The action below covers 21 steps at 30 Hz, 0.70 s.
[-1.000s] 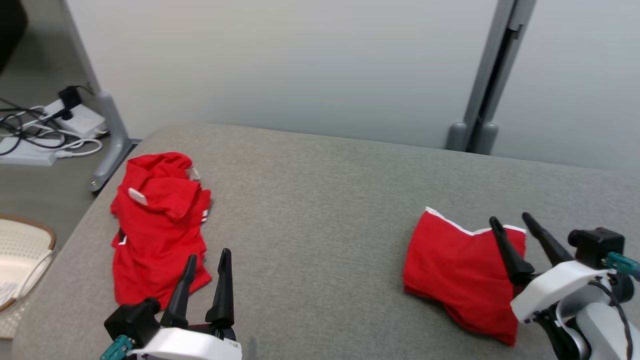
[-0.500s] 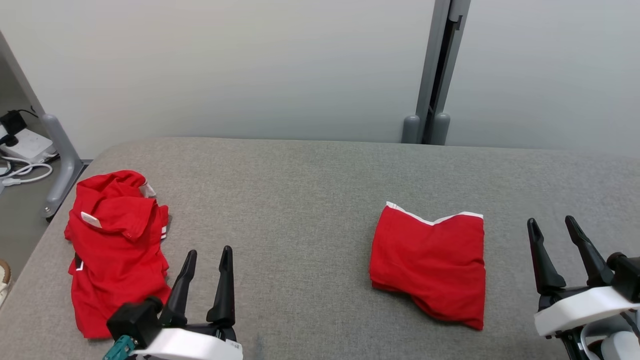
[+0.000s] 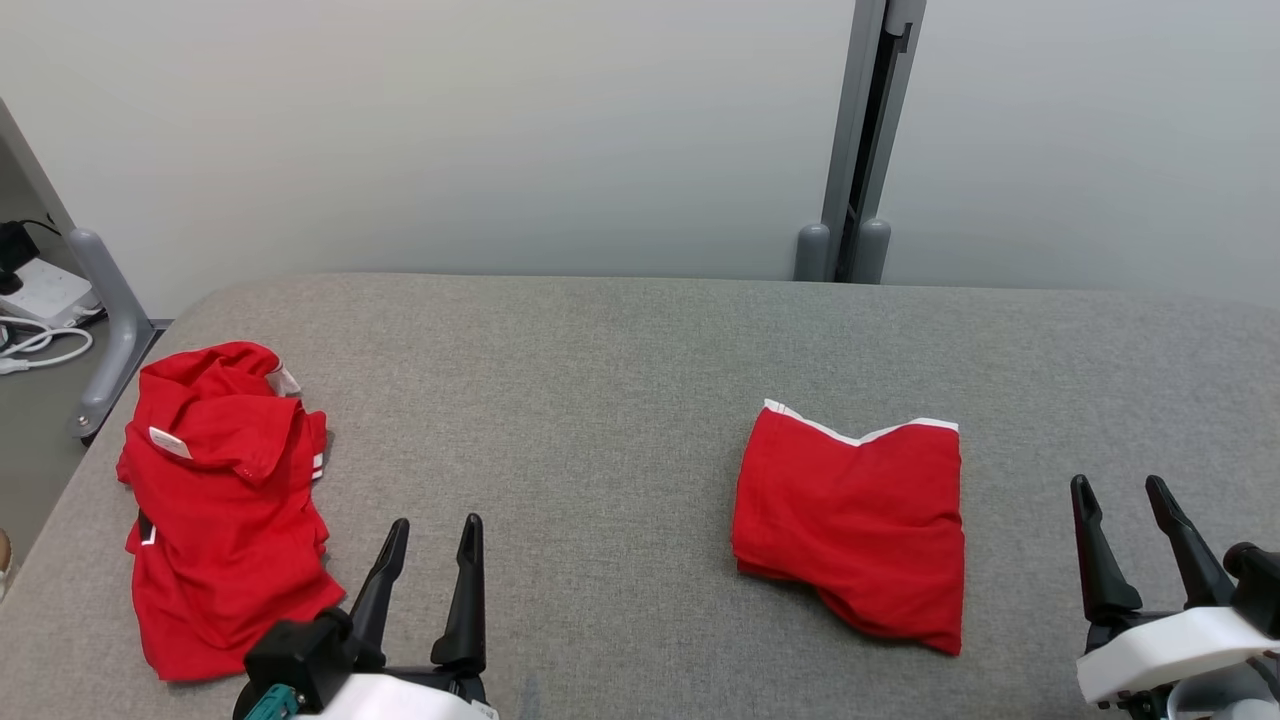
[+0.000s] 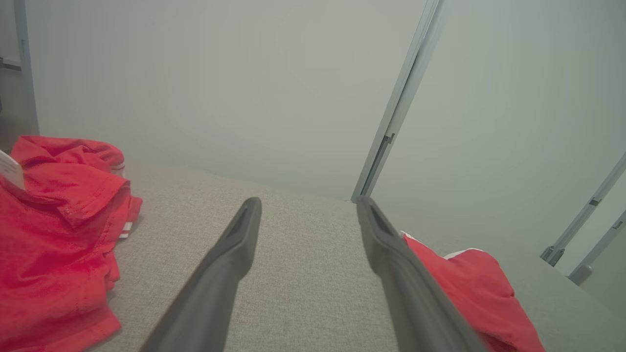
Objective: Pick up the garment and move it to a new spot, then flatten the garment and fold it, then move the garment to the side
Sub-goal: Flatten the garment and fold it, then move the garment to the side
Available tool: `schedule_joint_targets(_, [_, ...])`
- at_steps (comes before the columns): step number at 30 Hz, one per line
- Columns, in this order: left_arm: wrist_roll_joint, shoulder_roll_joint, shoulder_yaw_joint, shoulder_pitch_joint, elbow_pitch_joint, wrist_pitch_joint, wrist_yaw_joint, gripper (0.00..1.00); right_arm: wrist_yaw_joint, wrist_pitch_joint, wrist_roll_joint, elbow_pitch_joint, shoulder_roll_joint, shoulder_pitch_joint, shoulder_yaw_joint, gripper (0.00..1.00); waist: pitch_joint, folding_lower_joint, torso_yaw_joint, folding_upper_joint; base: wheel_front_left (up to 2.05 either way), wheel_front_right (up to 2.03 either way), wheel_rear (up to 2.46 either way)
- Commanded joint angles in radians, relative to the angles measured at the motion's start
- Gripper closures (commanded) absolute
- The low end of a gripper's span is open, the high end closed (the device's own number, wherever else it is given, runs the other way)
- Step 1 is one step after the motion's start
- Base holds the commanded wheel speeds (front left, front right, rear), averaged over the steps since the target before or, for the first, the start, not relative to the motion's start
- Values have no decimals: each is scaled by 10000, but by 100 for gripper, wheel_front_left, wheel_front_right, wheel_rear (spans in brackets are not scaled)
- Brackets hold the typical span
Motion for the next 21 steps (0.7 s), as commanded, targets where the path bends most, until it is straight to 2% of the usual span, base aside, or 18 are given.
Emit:
schedule_joint_targets(1, [59, 48, 6, 24, -12, -28, 45, 0, 1, -15, 56, 19, -36, 42, -31, 0, 12, 0, -4, 0, 0, 0, 0])
schedule_joint_targets(16, [33, 46, -110, -84, 21, -28, 65, 0, 1, -14, 165, 296, -37, -32, 24, 0, 111, 0, 77, 0, 0, 0, 0])
schedule_joint_targets(21, [37, 46, -168, -145, 37, -27, 53, 0, 1, -16, 815, 602, -4, -92, 173, 0, 188, 0, 164, 0, 0, 0, 0])
